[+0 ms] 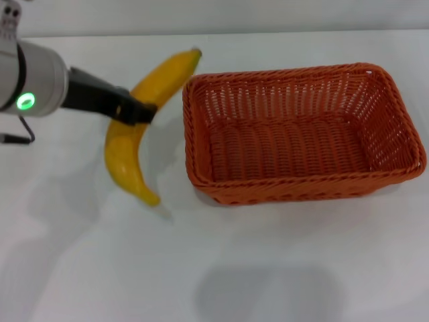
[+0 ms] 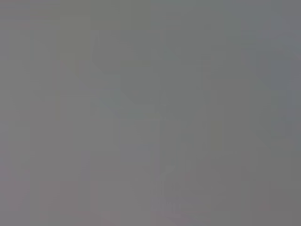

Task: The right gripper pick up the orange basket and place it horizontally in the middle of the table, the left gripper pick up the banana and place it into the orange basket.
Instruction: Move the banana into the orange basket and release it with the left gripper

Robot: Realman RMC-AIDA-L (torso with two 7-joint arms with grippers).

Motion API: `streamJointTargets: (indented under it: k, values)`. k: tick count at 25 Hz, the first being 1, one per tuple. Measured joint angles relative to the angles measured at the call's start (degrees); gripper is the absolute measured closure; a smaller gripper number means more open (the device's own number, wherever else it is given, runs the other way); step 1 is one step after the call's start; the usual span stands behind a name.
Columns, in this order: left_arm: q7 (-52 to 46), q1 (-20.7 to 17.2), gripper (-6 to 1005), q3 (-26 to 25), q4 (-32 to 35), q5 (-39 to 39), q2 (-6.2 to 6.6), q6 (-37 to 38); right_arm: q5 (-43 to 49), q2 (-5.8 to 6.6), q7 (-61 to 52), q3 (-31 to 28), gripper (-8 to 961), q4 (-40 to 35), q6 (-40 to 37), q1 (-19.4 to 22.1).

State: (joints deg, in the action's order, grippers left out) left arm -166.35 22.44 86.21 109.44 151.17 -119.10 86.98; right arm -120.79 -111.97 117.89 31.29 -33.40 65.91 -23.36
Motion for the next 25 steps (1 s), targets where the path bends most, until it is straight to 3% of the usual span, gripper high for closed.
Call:
streamJointTargets:
  k: [5,9,16,25]
  values:
    - [1.73,0.63,478,-2.10,-1.62,0.67,0.00,-5.25,0.01,-0.15,0.14,0.00,110,0.25,0.01,-0.04]
    - [3.07,3.76,473,-3.02,-7.37,0.61,0.01,-9.46,0.03,-0.34,0.14,0.00,110,0.15,0.27,0.03]
    - [4.29,9.09,464,-0.97,-16.29,0.25,-0.03,-16.36,0.07,-0.43,0.15,-0.01,110,0.12,0.34,0.00]
    - [4.99,15.09,452,2.92,-23.05,-3.17,-0.16,-21.11,0.17,-0.43,0.19,0.00,110,0.29,0.16,-0.38]
